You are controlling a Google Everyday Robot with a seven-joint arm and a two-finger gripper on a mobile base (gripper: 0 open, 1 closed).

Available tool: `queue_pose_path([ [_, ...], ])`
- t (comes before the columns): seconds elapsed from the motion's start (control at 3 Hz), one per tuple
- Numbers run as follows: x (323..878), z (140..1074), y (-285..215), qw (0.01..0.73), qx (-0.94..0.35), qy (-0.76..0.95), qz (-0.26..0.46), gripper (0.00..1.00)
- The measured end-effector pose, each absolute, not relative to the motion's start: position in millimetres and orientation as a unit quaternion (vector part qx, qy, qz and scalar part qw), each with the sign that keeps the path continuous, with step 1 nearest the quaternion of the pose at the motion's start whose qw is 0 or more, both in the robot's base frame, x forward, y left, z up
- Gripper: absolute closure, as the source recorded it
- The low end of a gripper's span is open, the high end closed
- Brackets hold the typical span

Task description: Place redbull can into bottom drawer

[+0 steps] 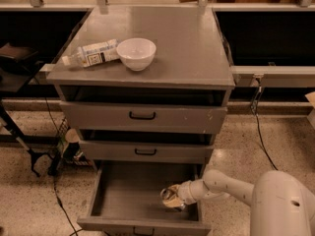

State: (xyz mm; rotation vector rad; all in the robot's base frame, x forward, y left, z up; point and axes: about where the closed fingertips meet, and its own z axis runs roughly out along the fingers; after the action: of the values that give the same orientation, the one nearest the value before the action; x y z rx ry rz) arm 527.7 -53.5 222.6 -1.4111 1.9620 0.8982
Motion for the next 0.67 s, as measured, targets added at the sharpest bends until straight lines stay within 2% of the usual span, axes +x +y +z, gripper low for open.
queue_pose_path([
  [0.33, 524.7, 202.2, -58.6, 0.273, -0.514, 0.737, 0.344, 0.82],
  [0.67, 520.7, 194.0, -67.2, 0.274, -0.501, 0.744, 0.348, 0.59],
])
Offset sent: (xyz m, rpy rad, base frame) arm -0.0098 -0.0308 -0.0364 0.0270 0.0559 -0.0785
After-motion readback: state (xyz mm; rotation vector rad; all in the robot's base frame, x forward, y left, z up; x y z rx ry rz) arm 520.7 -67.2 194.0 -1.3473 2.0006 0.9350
